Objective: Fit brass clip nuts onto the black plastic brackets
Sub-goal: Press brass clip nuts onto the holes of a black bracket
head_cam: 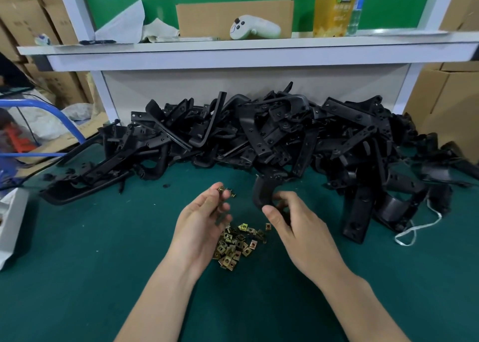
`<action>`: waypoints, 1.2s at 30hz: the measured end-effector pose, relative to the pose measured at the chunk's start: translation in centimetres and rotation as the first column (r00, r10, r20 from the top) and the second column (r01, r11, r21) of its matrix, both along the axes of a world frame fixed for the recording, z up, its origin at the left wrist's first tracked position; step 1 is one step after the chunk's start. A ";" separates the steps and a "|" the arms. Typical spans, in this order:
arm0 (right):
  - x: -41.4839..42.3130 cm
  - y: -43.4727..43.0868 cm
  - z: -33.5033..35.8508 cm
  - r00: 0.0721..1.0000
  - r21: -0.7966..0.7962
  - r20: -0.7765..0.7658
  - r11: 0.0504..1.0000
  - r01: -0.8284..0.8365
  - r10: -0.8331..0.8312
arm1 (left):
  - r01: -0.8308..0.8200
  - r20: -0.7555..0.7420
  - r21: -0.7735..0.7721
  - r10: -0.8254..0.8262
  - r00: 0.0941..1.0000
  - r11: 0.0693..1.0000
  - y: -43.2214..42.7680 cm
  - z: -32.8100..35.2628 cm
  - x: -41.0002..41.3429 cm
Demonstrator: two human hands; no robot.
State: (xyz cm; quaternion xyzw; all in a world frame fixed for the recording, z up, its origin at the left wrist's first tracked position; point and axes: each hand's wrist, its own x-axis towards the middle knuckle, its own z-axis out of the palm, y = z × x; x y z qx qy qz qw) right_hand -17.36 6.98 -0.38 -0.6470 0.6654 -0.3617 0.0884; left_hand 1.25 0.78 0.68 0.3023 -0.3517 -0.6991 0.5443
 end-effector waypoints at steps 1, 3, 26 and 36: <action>0.0 0.0 0.0 1.000 0.000 -0.008 1.000 0.002 -0.002 | -0.004 0.000 -0.004 0.004 1.000 1.000 0.0 0.0 0.0; 0.0 -0.2 -0.1 0.999 0.001 -0.047 1.000 0.008 -0.008 | -0.025 -0.007 -0.012 0.025 1.000 1.000 0.0 0.0 0.0; 0.2 -0.6 -0.7 0.979 -0.053 -0.198 0.998 0.031 -0.041 | -0.049 0.053 -0.020 0.050 0.997 0.999 0.3 0.3 -0.4; 0.5 -0.5 -0.8 0.979 -0.093 -0.200 0.996 0.013 -0.031 | 0.070 -0.190 0.090 -0.052 0.980 0.994 -0.1 0.5 -0.2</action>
